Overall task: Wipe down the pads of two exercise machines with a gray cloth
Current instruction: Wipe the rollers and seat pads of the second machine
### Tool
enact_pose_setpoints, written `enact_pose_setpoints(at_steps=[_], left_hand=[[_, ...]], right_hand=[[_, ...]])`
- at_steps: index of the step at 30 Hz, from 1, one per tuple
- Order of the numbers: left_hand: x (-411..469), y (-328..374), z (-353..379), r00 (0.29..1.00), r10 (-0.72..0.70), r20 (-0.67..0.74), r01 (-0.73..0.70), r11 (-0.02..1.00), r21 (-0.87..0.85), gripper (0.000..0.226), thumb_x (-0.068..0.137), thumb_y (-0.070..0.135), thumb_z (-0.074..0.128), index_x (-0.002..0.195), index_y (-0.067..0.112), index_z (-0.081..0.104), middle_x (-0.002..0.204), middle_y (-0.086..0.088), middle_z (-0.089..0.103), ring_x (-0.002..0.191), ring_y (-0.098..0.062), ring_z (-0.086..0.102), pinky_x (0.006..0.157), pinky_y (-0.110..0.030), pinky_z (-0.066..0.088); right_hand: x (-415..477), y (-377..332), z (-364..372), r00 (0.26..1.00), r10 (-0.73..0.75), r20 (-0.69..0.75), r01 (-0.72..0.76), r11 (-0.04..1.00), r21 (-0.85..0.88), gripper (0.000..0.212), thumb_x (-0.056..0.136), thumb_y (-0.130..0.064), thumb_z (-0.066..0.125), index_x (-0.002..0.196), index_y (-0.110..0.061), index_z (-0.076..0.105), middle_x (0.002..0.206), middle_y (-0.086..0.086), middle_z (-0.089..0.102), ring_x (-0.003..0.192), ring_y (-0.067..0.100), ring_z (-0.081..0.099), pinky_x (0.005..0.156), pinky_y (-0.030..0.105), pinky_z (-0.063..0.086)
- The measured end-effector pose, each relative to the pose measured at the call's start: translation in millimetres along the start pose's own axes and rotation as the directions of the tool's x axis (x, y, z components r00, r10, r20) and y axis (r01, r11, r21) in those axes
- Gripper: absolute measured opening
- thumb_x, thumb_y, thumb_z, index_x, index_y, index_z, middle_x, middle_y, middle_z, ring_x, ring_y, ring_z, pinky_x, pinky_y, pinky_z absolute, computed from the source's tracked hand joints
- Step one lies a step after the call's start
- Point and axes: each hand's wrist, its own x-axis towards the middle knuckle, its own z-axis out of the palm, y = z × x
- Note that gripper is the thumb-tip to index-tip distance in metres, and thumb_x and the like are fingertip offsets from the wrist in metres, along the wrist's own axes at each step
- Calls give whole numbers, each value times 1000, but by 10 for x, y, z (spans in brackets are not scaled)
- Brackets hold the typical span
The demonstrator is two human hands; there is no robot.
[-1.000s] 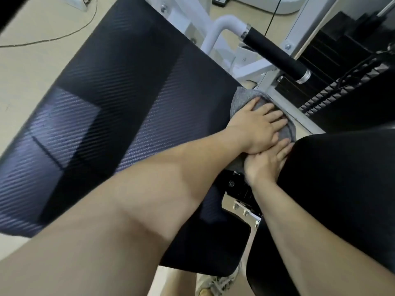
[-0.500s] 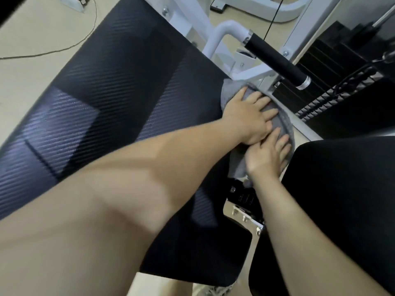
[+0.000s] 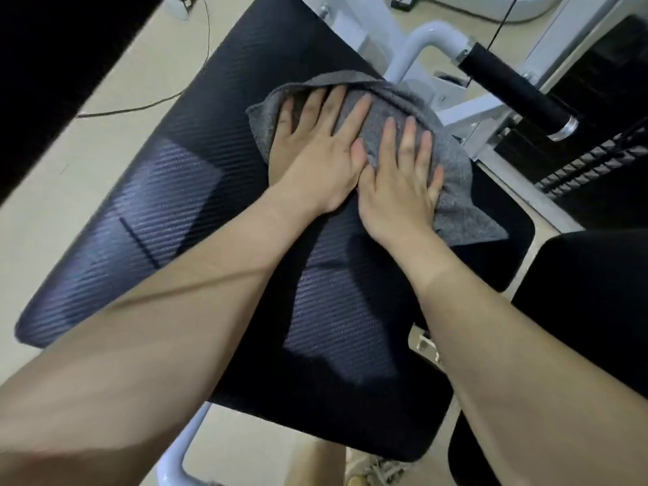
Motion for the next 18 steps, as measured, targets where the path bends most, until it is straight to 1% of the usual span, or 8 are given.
enact_pose_setpoints(at_steps=[2, 3, 7, 10, 12, 14, 16, 18], left_hand=[[-389, 13, 38, 1000, 0, -3, 0, 1000, -1, 56, 98, 39, 24, 152, 21, 24, 158, -10, 25, 142, -31, 28, 114, -52, 15], [-601, 15, 45, 1000, 10, 24, -10, 1000, -8, 56, 99, 38, 24, 152, 18, 24, 158, -10, 24, 142, -31, 28, 114, -52, 16], [-1396, -5, 40, 990, 39, 132, -41, 999, 10, 58, 98, 37, 21, 152, 14, 24, 159, -9, 23, 146, -26, 21, 115, -51, 14], [-2003, 31, 55, 979, 44, 199, -44, 999, -4, 59, 95, 35, 28, 150, 15, 30, 157, -8, 28, 144, -24, 27, 114, -51, 17], [-2363, 58, 73, 969, 67, 238, -68, 998, -5, 58, 94, 35, 30, 149, 15, 33, 155, -8, 32, 141, -25, 33, 113, -51, 19], [-2582, 89, 95, 959, 88, 270, -92, 996, 3, 58, 95, 37, 31, 149, 16, 34, 154, -8, 35, 139, -27, 36, 112, -51, 20], [-2628, 169, 117, 950, 95, 297, -98, 995, -6, 58, 95, 39, 34, 150, 19, 32, 152, -7, 37, 137, -29, 36, 112, -53, 19], [-2563, 357, 173, 936, 173, 308, -169, 985, -40, 59, 94, 40, 37, 150, 22, 31, 150, -6, 40, 135, -30, 34, 112, -55, 18]], right_hand=[[-391, -45, 139, 1000, -24, -18, 24, 1000, -2, 61, 99, -37, 21, 153, -26, -5, 162, -1, -13, 148, 21, -15, 118, 50, -6], [-608, -74, 207, 1000, -16, -18, 16, 1000, 7, 61, 99, -38, 20, 153, -26, -6, 162, -1, -12, 148, 20, -15, 118, 49, -5], [-1403, -185, 489, 997, 52, 51, -56, 995, 83, 58, 101, -46, 13, 152, -29, -8, 162, -4, -14, 147, 16, -17, 119, 46, -6], [-2032, -196, 659, 998, 51, 38, -53, 998, 41, 58, 101, -43, 15, 154, -24, 1, 163, -1, -4, 149, 18, -7, 119, 46, 3], [-2395, -120, 774, 996, 12, 93, -15, 999, 34, 59, 101, -41, 17, 154, -23, -2, 163, -2, -7, 149, 17, -8, 118, 45, 4], [-2624, 47, 826, 991, -8, 135, 9, 1000, -2, 63, 99, -44, 21, 154, -25, -3, 163, -4, -6, 149, 15, -7, 116, 44, 6], [-2759, 264, 820, 989, 8, 151, 0, 999, -53, 67, 97, -52, 22, 154, -26, -3, 162, -6, -4, 149, 15, -6, 117, 43, 5], [-2877, 460, 797, 985, 81, 153, -76, 996, -37, 70, 94, -59, 17, 153, -29, -7, 161, -10, -9, 148, 12, -11, 119, 40, -1]])
